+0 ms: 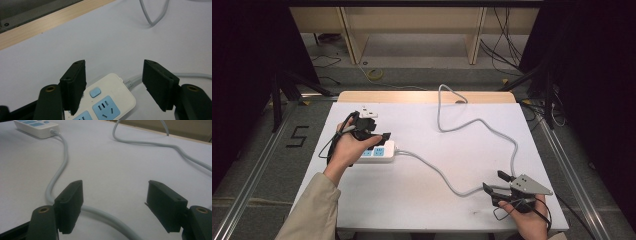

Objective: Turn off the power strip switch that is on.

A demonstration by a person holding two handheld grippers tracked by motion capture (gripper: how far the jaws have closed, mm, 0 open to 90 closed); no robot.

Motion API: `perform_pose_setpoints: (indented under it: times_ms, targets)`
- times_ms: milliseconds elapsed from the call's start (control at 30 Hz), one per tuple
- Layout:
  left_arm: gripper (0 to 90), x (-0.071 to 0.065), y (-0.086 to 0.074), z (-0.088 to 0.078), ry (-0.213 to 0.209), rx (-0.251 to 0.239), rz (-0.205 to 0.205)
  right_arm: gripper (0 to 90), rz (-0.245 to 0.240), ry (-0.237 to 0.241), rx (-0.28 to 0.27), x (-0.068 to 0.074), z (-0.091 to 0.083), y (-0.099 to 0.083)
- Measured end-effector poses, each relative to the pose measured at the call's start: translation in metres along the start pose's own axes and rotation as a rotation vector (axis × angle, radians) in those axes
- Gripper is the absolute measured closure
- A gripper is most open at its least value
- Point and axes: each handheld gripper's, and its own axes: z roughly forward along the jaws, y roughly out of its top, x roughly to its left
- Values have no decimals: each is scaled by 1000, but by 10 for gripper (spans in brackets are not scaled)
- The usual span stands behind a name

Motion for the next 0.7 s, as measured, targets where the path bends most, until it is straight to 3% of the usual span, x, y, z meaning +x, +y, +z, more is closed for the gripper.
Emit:
perform_pose_setpoints:
  times_ms: [233,467,700]
  targets:
    - [310,-10,-10,-13,-76,-70,29,304,1,-1,0,0,0,0]
    - [279,-23,-27,-20,-68,-120,67,304,3,0,2,0,0,0]
    - [273,-26,-49,-20,-78,-147,100,303,5,1,0,0,0,-1]
